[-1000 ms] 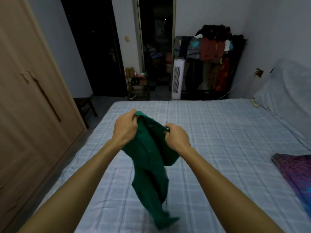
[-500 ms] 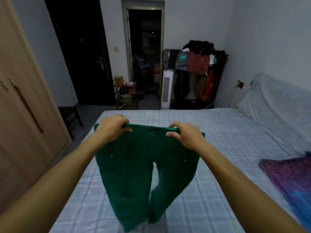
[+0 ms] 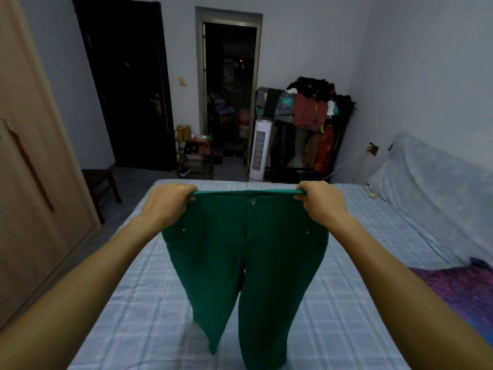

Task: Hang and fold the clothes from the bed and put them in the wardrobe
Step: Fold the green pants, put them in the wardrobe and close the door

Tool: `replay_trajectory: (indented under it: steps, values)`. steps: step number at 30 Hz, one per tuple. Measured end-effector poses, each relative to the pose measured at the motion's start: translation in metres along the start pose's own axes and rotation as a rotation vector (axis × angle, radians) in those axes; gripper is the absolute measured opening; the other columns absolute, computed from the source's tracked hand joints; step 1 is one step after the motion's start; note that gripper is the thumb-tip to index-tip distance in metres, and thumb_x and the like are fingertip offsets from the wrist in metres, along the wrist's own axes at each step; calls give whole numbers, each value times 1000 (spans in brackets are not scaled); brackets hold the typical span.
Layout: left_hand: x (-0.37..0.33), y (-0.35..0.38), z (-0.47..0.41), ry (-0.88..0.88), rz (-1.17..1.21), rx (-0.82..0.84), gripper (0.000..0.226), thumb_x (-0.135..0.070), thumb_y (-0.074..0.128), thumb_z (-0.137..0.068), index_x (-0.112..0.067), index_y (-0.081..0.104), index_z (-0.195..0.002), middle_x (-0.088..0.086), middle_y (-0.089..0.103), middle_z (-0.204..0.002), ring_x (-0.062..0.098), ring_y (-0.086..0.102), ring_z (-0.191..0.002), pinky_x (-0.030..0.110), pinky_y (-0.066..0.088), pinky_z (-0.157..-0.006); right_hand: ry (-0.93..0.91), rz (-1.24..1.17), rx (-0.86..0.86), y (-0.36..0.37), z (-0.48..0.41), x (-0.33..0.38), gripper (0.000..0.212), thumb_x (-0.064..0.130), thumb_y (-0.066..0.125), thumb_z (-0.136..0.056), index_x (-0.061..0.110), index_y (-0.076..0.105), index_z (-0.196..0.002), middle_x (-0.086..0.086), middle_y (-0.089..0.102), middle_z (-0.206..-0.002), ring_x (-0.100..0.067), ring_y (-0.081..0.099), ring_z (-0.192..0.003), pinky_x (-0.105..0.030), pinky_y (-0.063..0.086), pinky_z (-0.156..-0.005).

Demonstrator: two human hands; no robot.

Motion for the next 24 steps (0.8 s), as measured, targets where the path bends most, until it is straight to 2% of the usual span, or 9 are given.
replay_trajectory:
  steps: [3, 8, 10, 13, 17, 19, 21, 22, 24]
  values:
    - [-4, -9, 4, -74, 116, 76, 17, -25, 57, -92, -23, 68, -104, 2, 70, -97, 26, 62, -88, 33, 44, -64, -19, 6, -175, -19, 6, -5, 18, 25, 55, -94, 23, 65, -109, -5, 66, -98, -31, 61, -86, -36, 43, -68]
    - [-75, 33, 41, 74, 553, 857, 14, -38, 63, -88, -37, 66, -101, -13, 69, -93, 8, 65, -87, 29, 52, -79, -113, 17, -431, -39, 8, 3, 18, 15, 60, -85, 23, 72, -95, -6, 67, -82, -32, 61, -81, -47, 32, -99]
    - [-95, 32, 31, 64, 659, 790, 41, -52, 60, -84, -42, 52, -123, -10, 64, -106, 7, 62, -95, 28, 49, -86, -241, -21, -494, -44, 9, 28, 15, 22, 61, -80, 26, 73, -87, -3, 66, -78, -29, 60, -79, -48, 32, -100]
    - [-105, 16, -5, -22, 737, 464, 79, -43, 67, -82, -38, 21, -146, -1, 47, -135, 13, 50, -116, 31, 44, -96, -510, -96, -591, -48, 23, 73, 10, 20, 69, -75, 27, 73, -81, 0, 64, -77, -27, 61, -79, -50, 38, -97]
    - [-131, 13, -17, 141, 779, 458, 118, -30, 84, -66, -42, -1, -147, -16, 20, -150, 3, 25, -132, 23, 31, -106, -729, -232, -580, -41, 46, 102, 9, 19, 65, -77, 18, 71, -83, -9, 65, -93, -27, 56, -93, -43, 43, -89]
    - [-139, 17, -17, 166, 830, 461, 102, -26, 86, -65, -36, 22, -145, -19, 39, -135, -1, 39, -120, 16, 38, -97, -633, -407, -554, -45, 43, 91, 18, 22, 63, -74, 11, 67, -87, -12, 61, -101, -26, 51, -97, -39, 45, -83]
    - [-148, 25, -15, 169, 891, 443, 51, -21, 81, -71, -26, 59, -116, -8, 64, -108, 10, 60, -96, 30, 52, -86, -493, -495, -481, -37, 36, 77, 33, 25, 69, -68, 9, 57, -95, -13, 54, -106, -25, 49, -96, -39, 47, -79]
    - [-148, 31, -15, 140, 902, 417, 29, -20, 78, -74, -25, 65, -99, -3, 68, -93, 13, 63, -85, 39, 54, -80, -428, -495, -423, -29, 32, 70, 43, 25, 74, -66, 9, 53, -100, -12, 50, -110, -25, 49, -98, -40, 49, -79]
    - [-139, 42, -15, 44, 897, 322, 18, -19, 74, -78, -30, 65, -89, -5, 68, -84, 12, 63, -78, 42, 53, -76, -225, -576, -289, -7, 26, 46, 66, 33, 81, -66, 13, 45, -117, -9, 42, -122, -23, 48, -106, -39, 49, -84]
Point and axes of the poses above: each hand's wrist, its own z-axis away from the middle knuckle, its own y-axis out of the palm, x = y × z, the point moved 10 cm from there along -z, towards the middle knuckle
